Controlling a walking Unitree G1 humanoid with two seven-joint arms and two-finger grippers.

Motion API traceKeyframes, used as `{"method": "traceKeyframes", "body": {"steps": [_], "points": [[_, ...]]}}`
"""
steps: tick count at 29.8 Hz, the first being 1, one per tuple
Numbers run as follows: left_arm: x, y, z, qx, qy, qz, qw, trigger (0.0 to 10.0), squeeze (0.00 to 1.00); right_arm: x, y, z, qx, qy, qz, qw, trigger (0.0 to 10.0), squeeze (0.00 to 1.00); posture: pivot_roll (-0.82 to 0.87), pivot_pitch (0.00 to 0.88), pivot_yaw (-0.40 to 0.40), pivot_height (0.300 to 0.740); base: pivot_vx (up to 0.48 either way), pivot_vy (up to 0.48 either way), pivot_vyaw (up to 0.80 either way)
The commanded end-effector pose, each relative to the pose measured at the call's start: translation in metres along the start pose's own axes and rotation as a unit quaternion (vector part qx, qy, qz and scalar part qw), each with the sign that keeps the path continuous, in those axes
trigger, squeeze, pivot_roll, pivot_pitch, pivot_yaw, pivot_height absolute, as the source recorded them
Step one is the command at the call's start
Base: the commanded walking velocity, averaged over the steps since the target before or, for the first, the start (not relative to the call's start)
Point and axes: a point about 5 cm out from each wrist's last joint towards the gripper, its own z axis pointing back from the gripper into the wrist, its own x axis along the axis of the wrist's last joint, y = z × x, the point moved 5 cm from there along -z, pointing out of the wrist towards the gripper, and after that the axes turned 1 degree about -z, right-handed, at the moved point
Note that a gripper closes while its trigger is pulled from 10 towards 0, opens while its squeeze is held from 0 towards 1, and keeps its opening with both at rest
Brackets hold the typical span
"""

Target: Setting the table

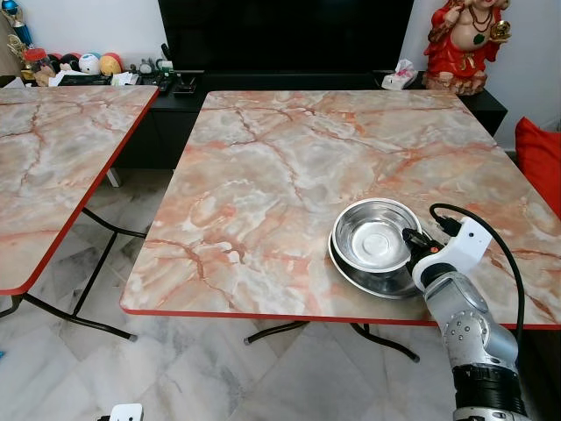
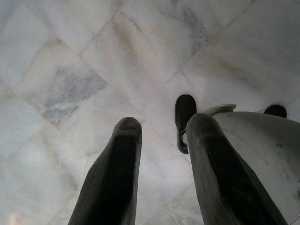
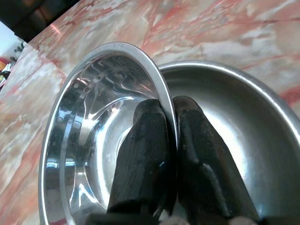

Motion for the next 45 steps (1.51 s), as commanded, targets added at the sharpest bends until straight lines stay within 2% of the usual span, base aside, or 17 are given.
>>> {"method": "traceKeyframes", "body": {"steps": [1, 13, 30, 31, 32, 34, 38, 39, 40, 41, 42, 43, 44, 45], "points": [[-0.007, 0.003, 0.002, 0.002, 0.011, 0.003, 1.0, 10.0, 0.0, 0.0, 0.005, -0.002, 0.007, -0.001, 0.005, 1.0, 10.0, 0.0, 0.02, 0.022, 0.003, 0.736, 0.0, 0.0, 0.0], [-0.007, 0.003, 0.002, 0.001, 0.011, 0.002, 1.0, 10.0, 0.0, 0.006, -0.003, -0.003, -0.011, -0.01, 0.02, 1.0, 10.0, 0.0, 0.02, 0.022, 0.004, 0.736, 0.0, 0.0, 0.0], [-0.007, 0.004, 0.002, 0.002, 0.011, 0.002, 1.0, 10.0, 0.0, 0.004, -0.004, -0.004, -0.014, -0.009, 0.023, 1.0, 10.0, 0.0, 0.02, 0.025, 0.006, 0.736, 0.0, 0.0, 0.0], [-0.007, 0.004, 0.002, 0.002, 0.011, 0.002, 1.0, 10.0, 0.0, 0.003, -0.004, -0.004, -0.015, -0.009, 0.024, 1.0, 10.0, 0.19, 0.02, 0.026, 0.007, 0.736, 0.0, 0.0, 0.0], [-0.007, 0.004, 0.002, 0.002, 0.011, 0.002, 1.0, 10.0, 0.0, 0.003, -0.004, -0.004, -0.015, -0.009, 0.024, 1.0, 10.0, 0.26, 0.02, 0.026, 0.007, 0.736, 0.0, 0.0, 0.0], [-0.007, 0.004, 0.002, 0.002, 0.012, 0.002, 1.0, 10.0, 0.0, 0.003, -0.004, -0.004, -0.015, -0.009, 0.026, 1.0, 10.0, 0.33, 0.02, 0.026, 0.007, 0.736, 0.0, 0.0, 0.0], [-0.007, 0.004, 0.002, 0.002, 0.012, 0.002, 1.0, 10.0, 0.0, 0.003, -0.004, -0.004, -0.016, -0.008, 0.028, 0.999, 10.0, 0.33, 0.02, 0.026, 0.007, 0.736, 0.0, 0.0, 0.0], [-0.007, 0.004, 0.002, 0.002, 0.012, 0.002, 1.0, 10.0, 0.0, 0.002, -0.005, -0.004, -0.016, -0.009, 0.028, 0.999, 10.0, 0.66, 0.02, 0.026, 0.007, 0.736, 0.0, 0.0, 0.0], [-0.007, 0.004, 0.002, 0.002, 0.012, 0.002, 1.0, 10.0, 0.0, 0.002, -0.005, -0.004, -0.017, -0.009, 0.028, 0.999, 10.0, 0.8, 0.02, 0.026, 0.007, 0.736, 0.0, 0.0, 0.0], [-0.007, 0.004, 0.002, 0.002, 0.012, 0.002, 1.0, 10.0, 0.0, 0.002, -0.005, -0.004, -0.017, -0.009, 0.028, 0.999, 10.0, 0.81, 0.02, 0.025, 0.007, 0.736, 0.0, 0.0, 0.0], [-0.007, 0.004, 0.002, 0.002, 0.011, 0.002, 1.0, 10.0, 0.0, 0.002, -0.005, -0.004, -0.019, -0.008, 0.03, 0.999, 10.0, 0.81, 0.02, 0.026, 0.008, 0.736, 0.0, 0.0, 0.0], [-0.007, 0.004, 0.002, 0.002, 0.011, 0.002, 1.0, 10.0, 0.0, 0.003, -0.007, -0.004, -0.023, -0.01, 0.032, 0.999, 10.0, 0.62, 0.02, 0.026, 0.007, 0.736, 0.0, 0.0, 0.0], [-0.007, 0.004, 0.002, 0.002, 0.011, 0.002, 1.0, 10.0, 0.0, 0.003, -0.008, -0.005, -0.026, -0.01, 0.033, 0.999, 10.0, 0.05, 0.02, 0.026, 0.007, 0.736, 0.0, 0.0, 0.0], [-0.007, 0.004, 0.002, 0.002, 0.011, 0.003, 1.0, 10.0, 0.0, 0.003, -0.008, -0.005, -0.027, -0.01, 0.033, 0.999, 10.0, 0.0, 0.02, 0.026, 0.007, 0.736, 0.0, 0.0, 0.0]]}}
